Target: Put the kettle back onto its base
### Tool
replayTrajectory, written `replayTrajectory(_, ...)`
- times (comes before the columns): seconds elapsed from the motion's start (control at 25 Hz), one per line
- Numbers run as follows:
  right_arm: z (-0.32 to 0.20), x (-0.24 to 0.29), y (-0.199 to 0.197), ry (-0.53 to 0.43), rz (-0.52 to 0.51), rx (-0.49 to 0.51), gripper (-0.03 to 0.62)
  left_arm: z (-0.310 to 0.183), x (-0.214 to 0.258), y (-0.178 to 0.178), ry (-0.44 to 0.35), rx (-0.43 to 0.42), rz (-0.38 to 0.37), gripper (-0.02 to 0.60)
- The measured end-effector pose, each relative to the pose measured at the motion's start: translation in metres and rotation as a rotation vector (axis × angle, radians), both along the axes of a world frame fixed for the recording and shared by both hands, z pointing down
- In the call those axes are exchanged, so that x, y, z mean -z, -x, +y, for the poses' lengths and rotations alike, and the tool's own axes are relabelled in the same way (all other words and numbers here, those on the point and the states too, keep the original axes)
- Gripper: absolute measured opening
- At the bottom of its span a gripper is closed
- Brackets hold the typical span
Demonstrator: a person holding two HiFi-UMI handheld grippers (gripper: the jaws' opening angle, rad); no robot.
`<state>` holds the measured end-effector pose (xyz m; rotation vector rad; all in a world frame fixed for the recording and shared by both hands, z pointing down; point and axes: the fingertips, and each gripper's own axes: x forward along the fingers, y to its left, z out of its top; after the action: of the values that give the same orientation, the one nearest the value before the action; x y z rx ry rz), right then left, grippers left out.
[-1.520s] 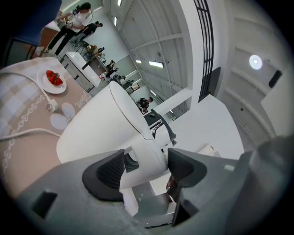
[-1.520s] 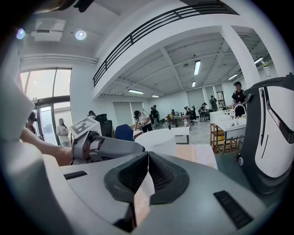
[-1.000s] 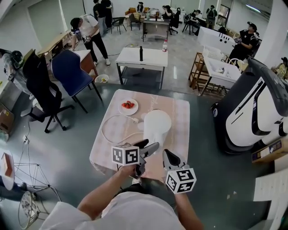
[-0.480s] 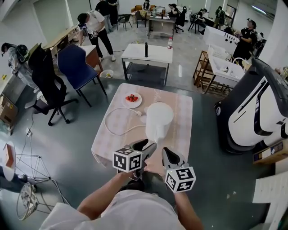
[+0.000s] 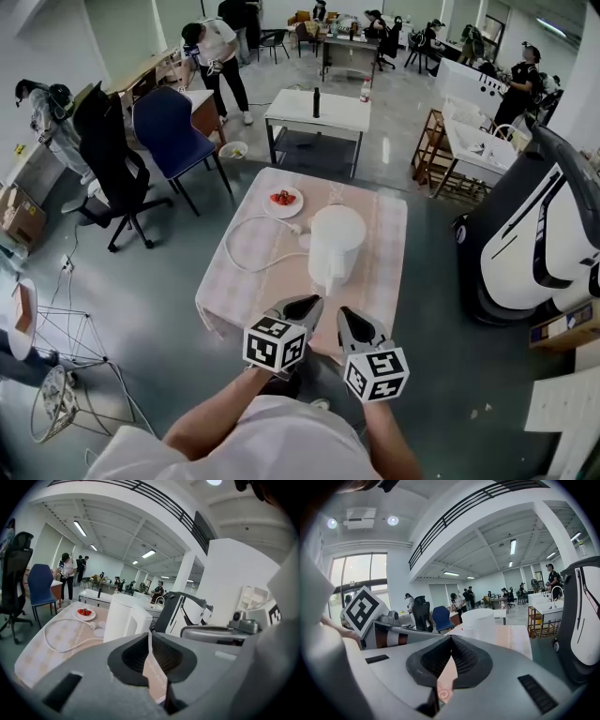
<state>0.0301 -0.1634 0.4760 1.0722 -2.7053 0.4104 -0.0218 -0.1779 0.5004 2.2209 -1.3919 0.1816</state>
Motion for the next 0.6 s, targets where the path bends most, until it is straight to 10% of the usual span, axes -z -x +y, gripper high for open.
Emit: replayTrajectory(0.6, 0.0097, -0.0011, -0.0044, 0.009, -0.003, 0.000, 0.005, 0.0101, 0.0086, -0.0083, -0.034, 0.007, -0.012, 0.008)
